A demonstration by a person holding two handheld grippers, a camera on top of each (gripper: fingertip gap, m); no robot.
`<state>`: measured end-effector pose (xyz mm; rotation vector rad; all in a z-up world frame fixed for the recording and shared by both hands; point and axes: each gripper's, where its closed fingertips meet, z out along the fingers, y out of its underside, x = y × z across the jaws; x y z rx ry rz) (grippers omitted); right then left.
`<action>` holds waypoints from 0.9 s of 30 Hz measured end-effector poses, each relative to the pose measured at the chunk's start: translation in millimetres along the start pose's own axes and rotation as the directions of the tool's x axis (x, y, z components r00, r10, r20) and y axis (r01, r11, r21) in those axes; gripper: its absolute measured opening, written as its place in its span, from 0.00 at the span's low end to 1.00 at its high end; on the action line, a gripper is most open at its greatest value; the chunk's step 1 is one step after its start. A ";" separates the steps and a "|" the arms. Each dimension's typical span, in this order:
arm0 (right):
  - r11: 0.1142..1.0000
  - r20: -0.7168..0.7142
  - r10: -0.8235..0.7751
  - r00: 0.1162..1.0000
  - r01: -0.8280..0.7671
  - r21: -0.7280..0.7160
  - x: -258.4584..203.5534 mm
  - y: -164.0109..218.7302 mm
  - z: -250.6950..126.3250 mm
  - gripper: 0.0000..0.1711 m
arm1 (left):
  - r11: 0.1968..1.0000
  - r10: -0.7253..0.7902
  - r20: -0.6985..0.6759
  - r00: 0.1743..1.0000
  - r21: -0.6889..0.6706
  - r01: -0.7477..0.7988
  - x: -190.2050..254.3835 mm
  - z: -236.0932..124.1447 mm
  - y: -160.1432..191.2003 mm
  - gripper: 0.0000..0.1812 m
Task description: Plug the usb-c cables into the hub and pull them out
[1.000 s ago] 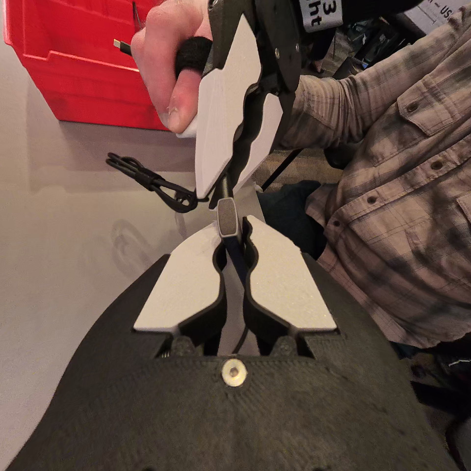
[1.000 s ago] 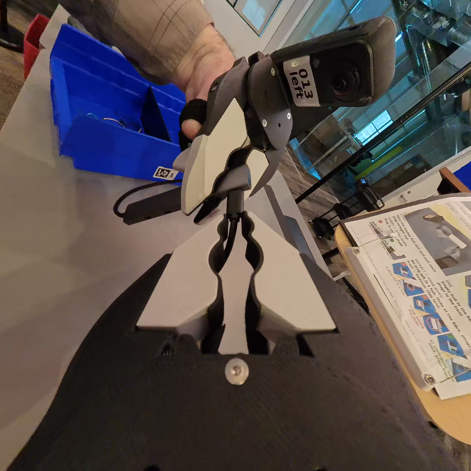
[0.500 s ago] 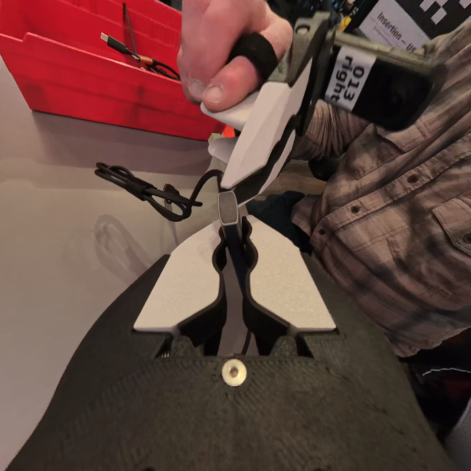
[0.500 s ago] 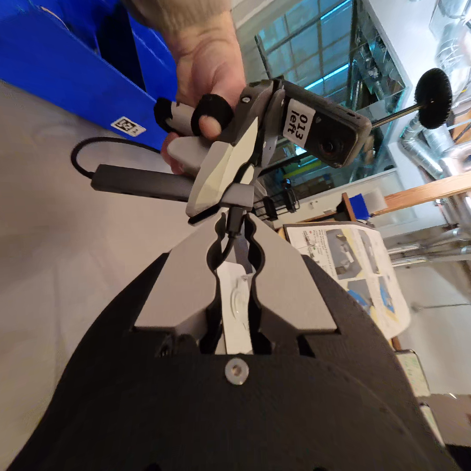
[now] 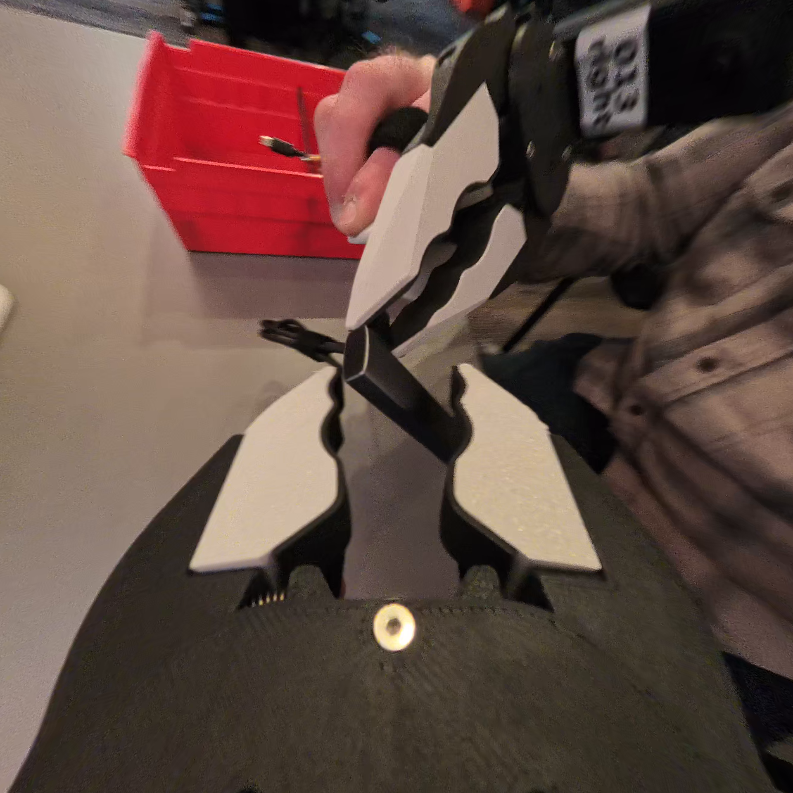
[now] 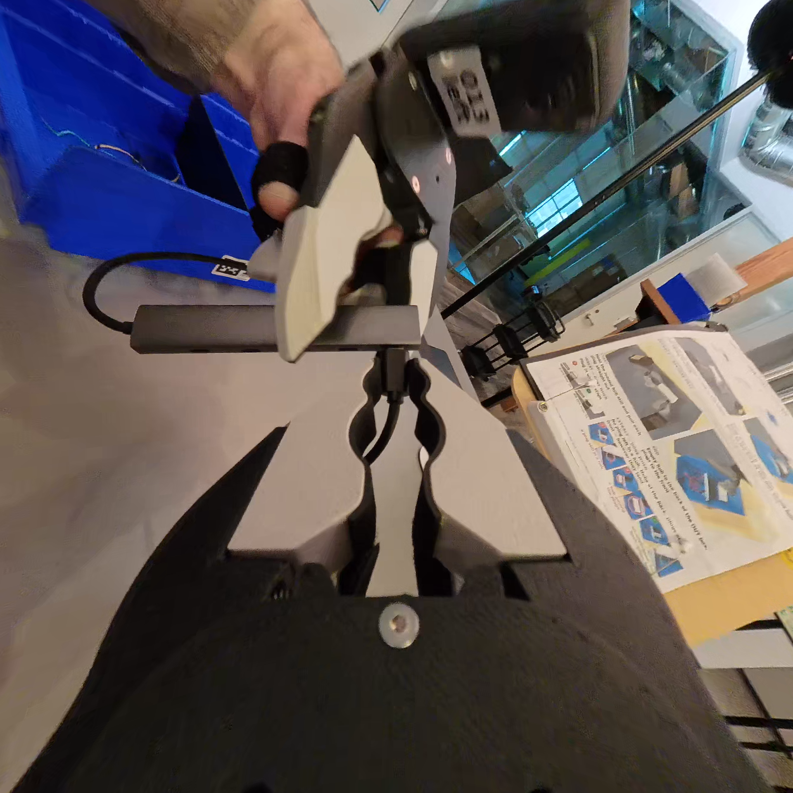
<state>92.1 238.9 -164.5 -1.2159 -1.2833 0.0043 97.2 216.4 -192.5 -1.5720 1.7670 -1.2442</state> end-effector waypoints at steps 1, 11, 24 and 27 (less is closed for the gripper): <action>1.000 0.002 0.017 1.000 -0.017 0.000 2.4 1.5 -0.7 0.06 | 0.998 0.064 0.081 0.995 -0.028 -0.062 -5.4 -2.8 -0.2 0.32; 0.986 0.023 0.147 0.989 -0.144 -0.088 12.7 22.6 5.1 0.06 | 0.715 0.671 0.395 0.628 -0.571 -0.405 -21.8 -22.3 -1.5 0.73; 0.971 0.022 0.190 0.981 -0.185 -0.152 13.5 30.7 6.7 0.06 | 0.536 0.775 0.319 0.545 -0.789 -0.301 -30.9 -13.1 29.0 0.81; 0.967 0.002 0.196 0.981 -0.193 -0.164 14.9 34.0 7.4 0.06 | 0.536 0.761 0.316 0.566 -0.798 -0.276 -31.9 -18.1 28.5 0.79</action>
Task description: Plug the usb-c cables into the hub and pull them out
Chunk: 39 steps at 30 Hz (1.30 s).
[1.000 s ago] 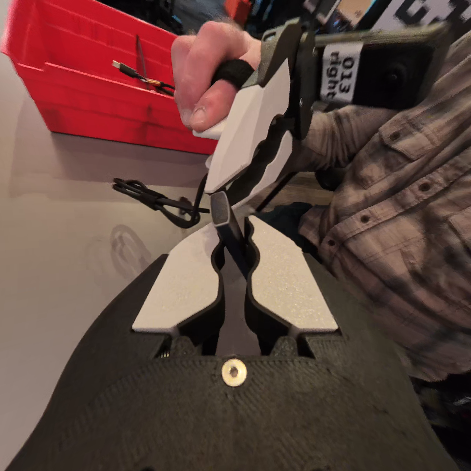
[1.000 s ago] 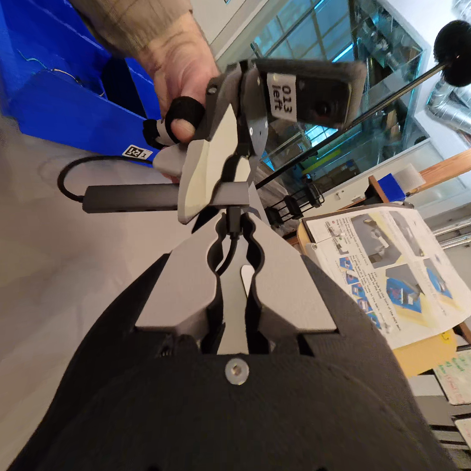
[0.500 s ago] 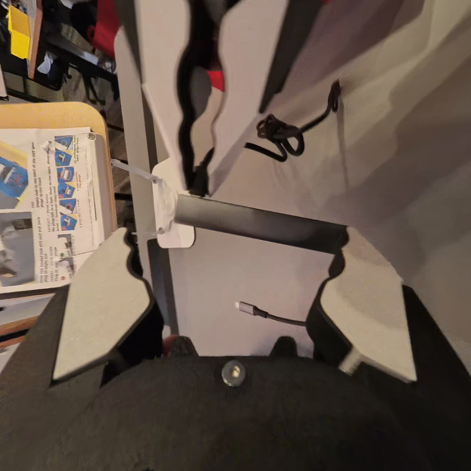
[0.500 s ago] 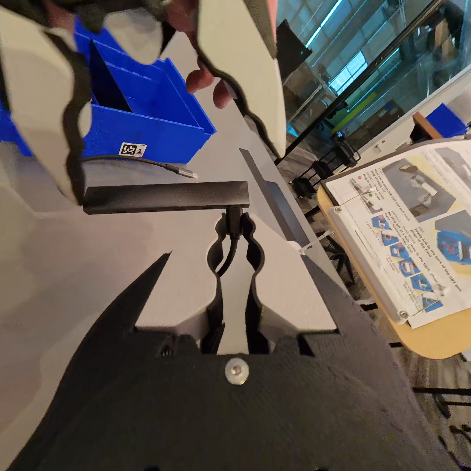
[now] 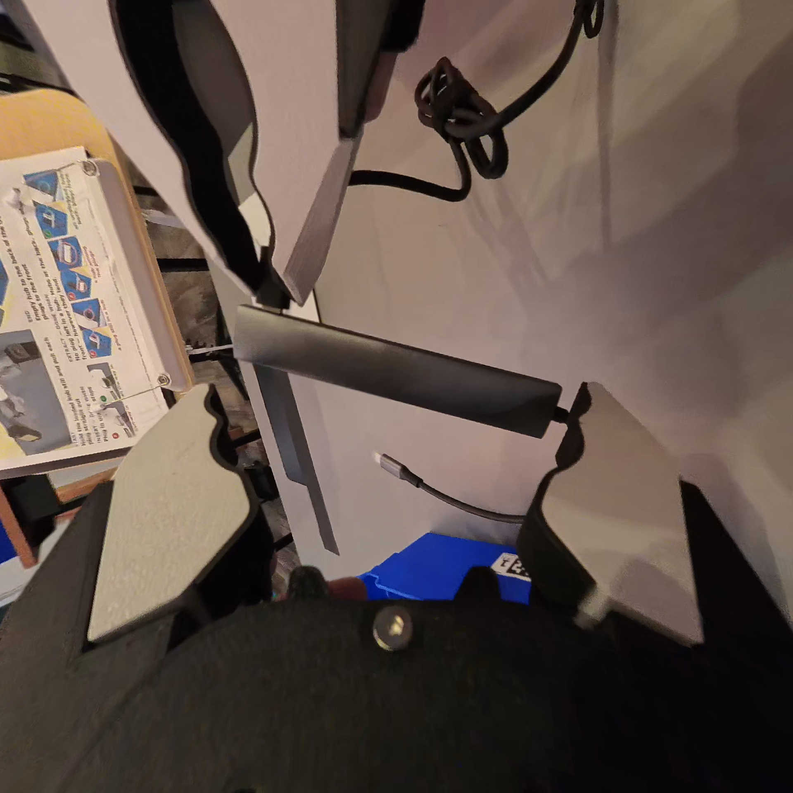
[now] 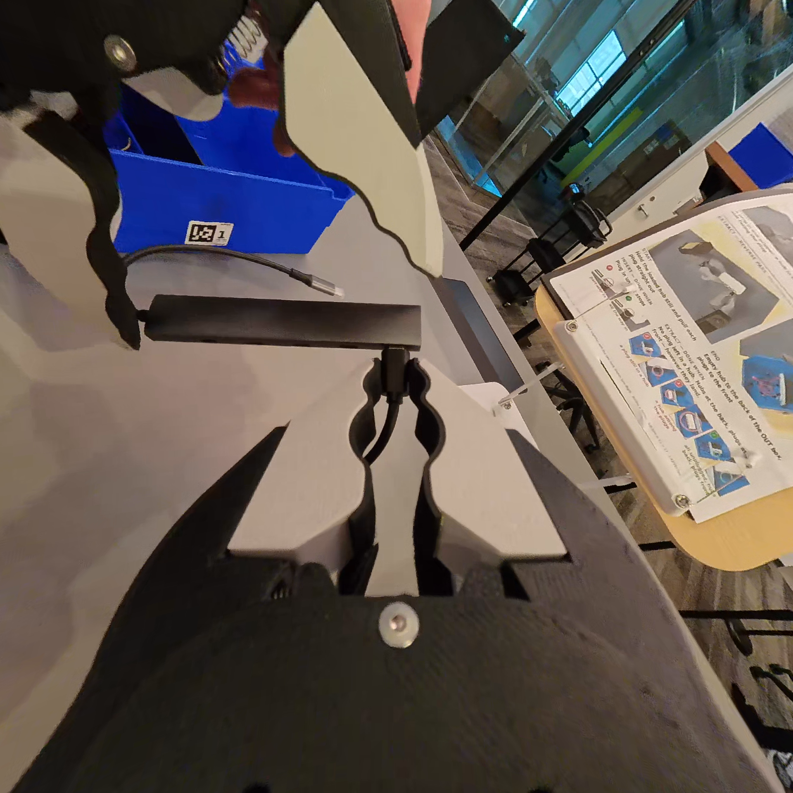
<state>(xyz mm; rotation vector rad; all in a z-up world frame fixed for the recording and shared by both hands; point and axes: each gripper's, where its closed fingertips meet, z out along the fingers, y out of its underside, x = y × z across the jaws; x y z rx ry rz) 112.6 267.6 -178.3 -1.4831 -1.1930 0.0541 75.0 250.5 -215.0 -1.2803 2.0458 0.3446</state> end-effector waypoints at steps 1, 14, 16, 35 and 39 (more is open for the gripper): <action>1.000 -0.009 0.010 1.000 -0.010 0.005 1.0 -0.5 0.2 0.06 | 1.000 -0.013 -0.018 1.000 -0.004 0.013 0.3 -1.4 0.6 0.78; 0.987 -0.308 0.160 0.938 -0.160 0.027 33.1 6.2 -1.2 0.06 | 0.662 -0.690 -0.181 0.701 0.234 0.712 -53.0 -19.9 -8.9 0.54; 0.977 -0.320 0.207 0.925 -0.212 0.021 32.9 9.6 2.2 0.06 | 0.708 -0.694 0.042 0.719 0.222 0.670 -64.2 -12.6 6.6 0.50; 0.918 -0.268 0.397 0.878 -0.374 0.136 24.5 -5.1 7.2 0.06 | 0.886 -0.452 0.456 0.767 0.128 0.446 -77.7 12.5 0.6 0.12; 0.917 -0.238 0.392 0.889 -0.356 0.180 23.7 -12.2 3.7 0.07 | 0.870 -0.488 0.364 0.794 0.123 0.478 -76.3 11.9 2.6 0.11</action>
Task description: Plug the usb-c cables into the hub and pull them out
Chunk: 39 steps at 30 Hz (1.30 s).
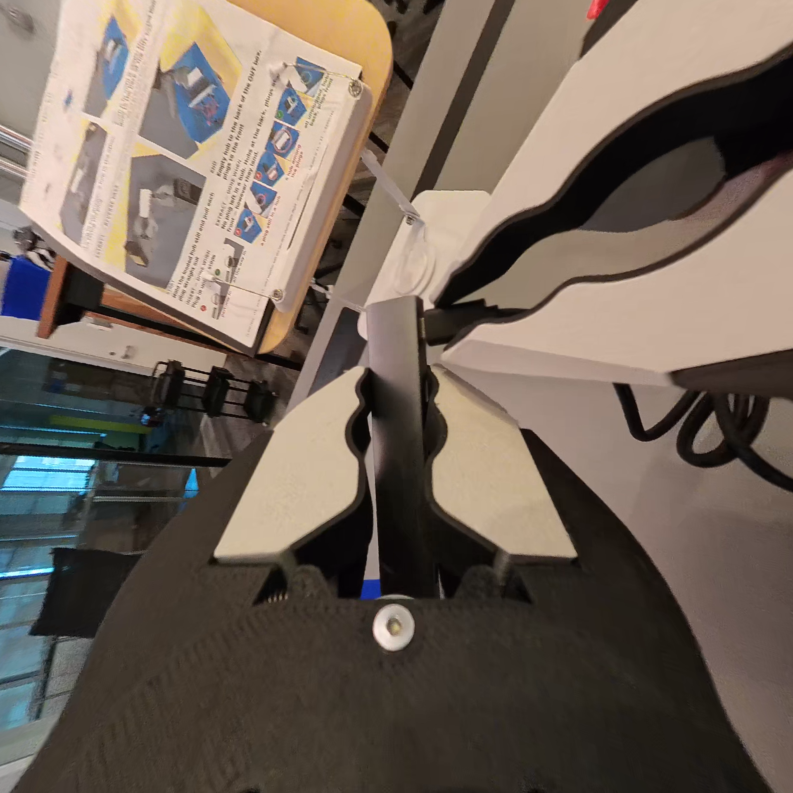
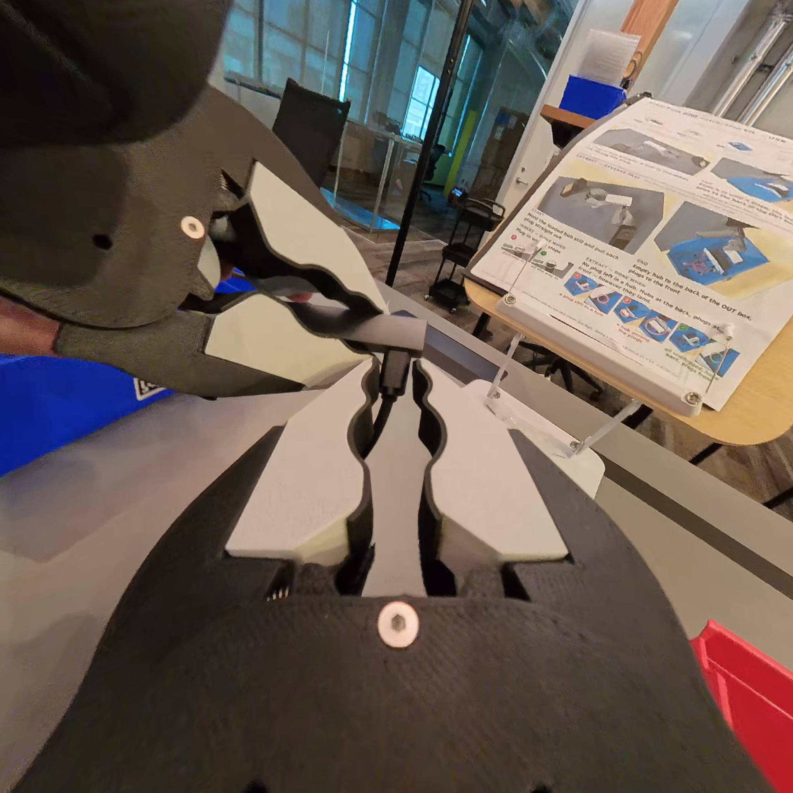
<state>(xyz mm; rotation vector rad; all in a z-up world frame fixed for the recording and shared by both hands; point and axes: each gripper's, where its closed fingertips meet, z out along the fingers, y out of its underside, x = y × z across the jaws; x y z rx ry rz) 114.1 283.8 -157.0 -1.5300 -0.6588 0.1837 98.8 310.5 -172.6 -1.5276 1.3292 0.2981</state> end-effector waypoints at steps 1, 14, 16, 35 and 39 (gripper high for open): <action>1.000 0.012 0.008 1.000 -0.008 0.016 -0.2 -3.1 -1.8 0.08 | 1.000 -0.012 -0.025 1.000 -0.005 0.012 0.3 0.6 1.6 0.11; 0.983 0.104 -0.174 0.979 0.166 0.080 9.6 -19.4 -26.5 0.08 | 0.993 -0.119 -0.411 0.904 -0.028 0.118 7.2 -8.9 10.1 0.11; 0.959 0.101 -0.278 0.955 0.270 0.086 2.7 -19.4 -28.0 0.11 | 0.992 -0.124 -0.463 0.878 -0.029 0.125 9.9 -10.7 9.0 0.11; 0.906 0.072 -0.424 0.903 0.423 0.021 -6.3 -22.4 -31.2 0.15 | 0.991 -0.131 -0.584 0.801 -0.061 0.117 12.0 -8.0 8.0 0.11; 0.873 0.054 -0.487 0.871 0.487 0.014 -7.5 -24.0 -31.6 0.16 | 0.990 -0.128 -0.631 0.766 -0.039 0.134 17.6 -9.3 3.0 0.11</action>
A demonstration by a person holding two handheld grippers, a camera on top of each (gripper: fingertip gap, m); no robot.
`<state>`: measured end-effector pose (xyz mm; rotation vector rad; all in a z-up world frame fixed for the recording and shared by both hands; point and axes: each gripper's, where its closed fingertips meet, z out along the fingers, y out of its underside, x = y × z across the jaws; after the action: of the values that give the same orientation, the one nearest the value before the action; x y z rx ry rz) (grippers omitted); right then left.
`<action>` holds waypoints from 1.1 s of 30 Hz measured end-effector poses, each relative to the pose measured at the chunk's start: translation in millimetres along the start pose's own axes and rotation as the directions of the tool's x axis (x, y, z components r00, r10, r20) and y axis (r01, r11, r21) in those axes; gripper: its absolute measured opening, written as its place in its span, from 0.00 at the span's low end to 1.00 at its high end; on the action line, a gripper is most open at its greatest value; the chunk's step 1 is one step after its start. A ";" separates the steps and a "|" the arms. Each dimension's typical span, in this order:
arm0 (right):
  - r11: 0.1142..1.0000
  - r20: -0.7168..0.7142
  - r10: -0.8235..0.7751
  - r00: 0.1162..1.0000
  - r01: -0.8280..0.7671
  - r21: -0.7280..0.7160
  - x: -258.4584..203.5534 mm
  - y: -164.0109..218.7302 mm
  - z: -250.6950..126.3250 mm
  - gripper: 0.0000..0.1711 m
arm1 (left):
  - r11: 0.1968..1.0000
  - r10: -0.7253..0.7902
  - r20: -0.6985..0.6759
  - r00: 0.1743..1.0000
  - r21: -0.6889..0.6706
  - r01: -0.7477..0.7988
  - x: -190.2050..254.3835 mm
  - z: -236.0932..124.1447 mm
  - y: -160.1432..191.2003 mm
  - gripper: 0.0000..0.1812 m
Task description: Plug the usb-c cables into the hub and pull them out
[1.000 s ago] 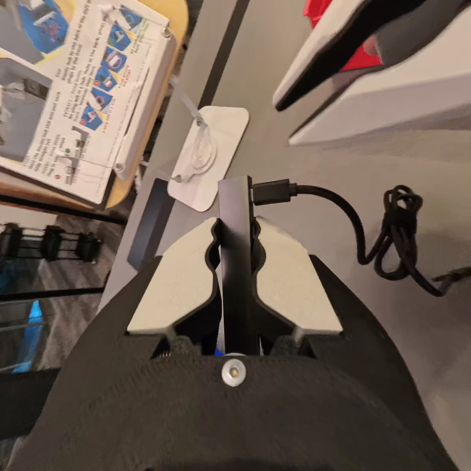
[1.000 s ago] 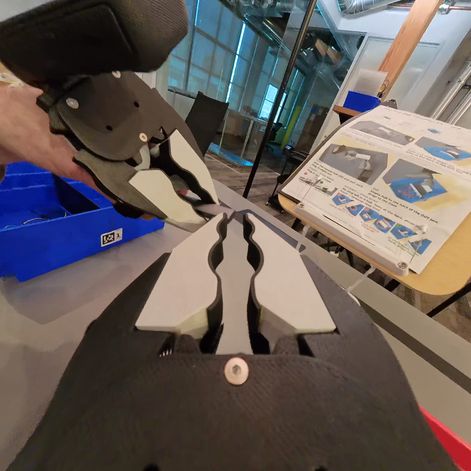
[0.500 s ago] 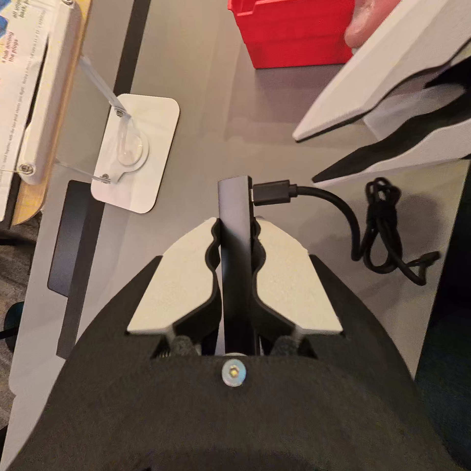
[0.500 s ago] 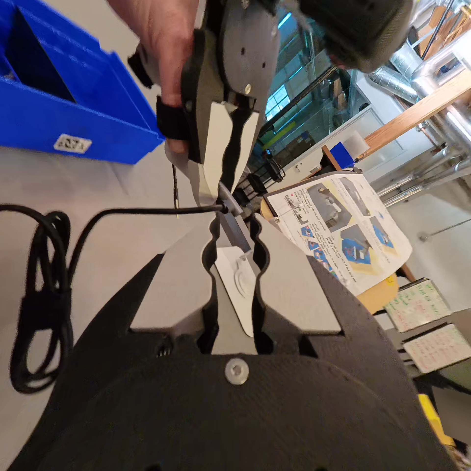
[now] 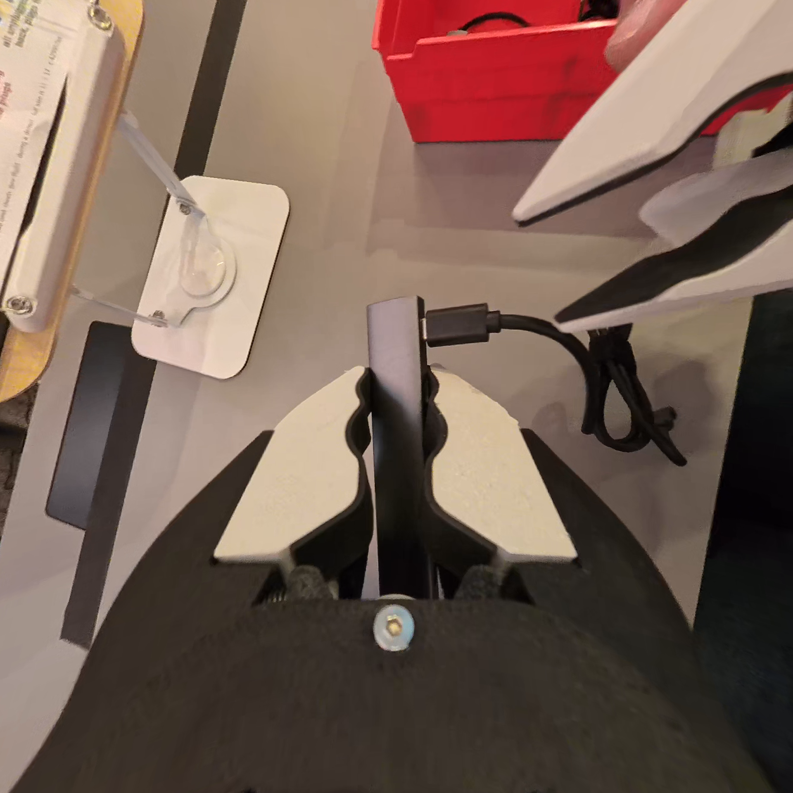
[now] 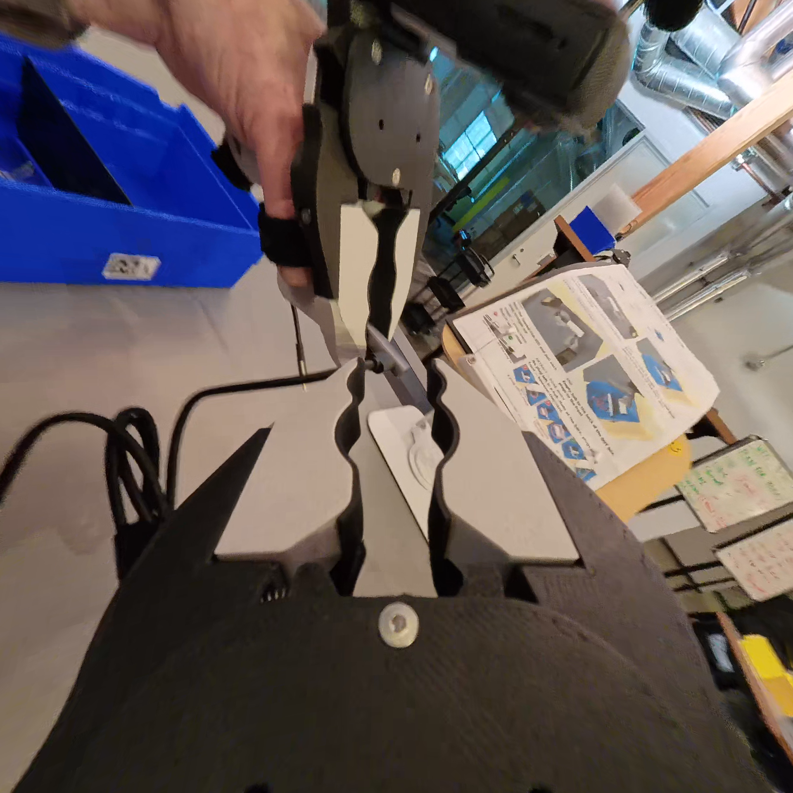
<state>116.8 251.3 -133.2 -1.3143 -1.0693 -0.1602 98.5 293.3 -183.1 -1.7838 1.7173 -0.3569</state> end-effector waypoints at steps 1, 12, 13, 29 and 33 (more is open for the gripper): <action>1.000 -0.008 -0.014 1.000 0.014 -0.013 1.6 2.9 -0.4 0.16 | 1.000 0.011 -0.019 1.000 0.011 -0.011 2.1 -0.5 -1.9 0.11; 0.958 -0.013 0.287 0.958 -0.287 -0.011 14.2 0.4 2.9 0.13 | 0.992 -0.093 0.059 0.994 0.093 0.087 -17.8 -4.0 -10.9 0.11; 0.942 -0.013 0.335 0.942 -0.335 0.004 14.6 -2.3 6.3 0.13 | 0.989 -0.110 0.078 0.991 0.110 0.101 -19.8 -3.1 -12.0 0.11; 0.910 -0.161 0.407 0.899 -0.413 -0.009 28.7 17.4 40.8 0.06 | 0.937 -0.281 0.292 0.914 0.289 0.196 -34.3 1.4 -24.1 0.11; 0.902 -0.164 0.425 0.890 -0.432 -0.011 28.3 21.4 42.9 0.06 | 0.927 -0.301 0.306 0.903 0.316 0.203 -34.6 2.7 -24.4 0.11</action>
<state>122.8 306.7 -133.4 -1.5229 -0.6225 0.0434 115.7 326.4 -162.6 -1.7411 1.1293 -0.3460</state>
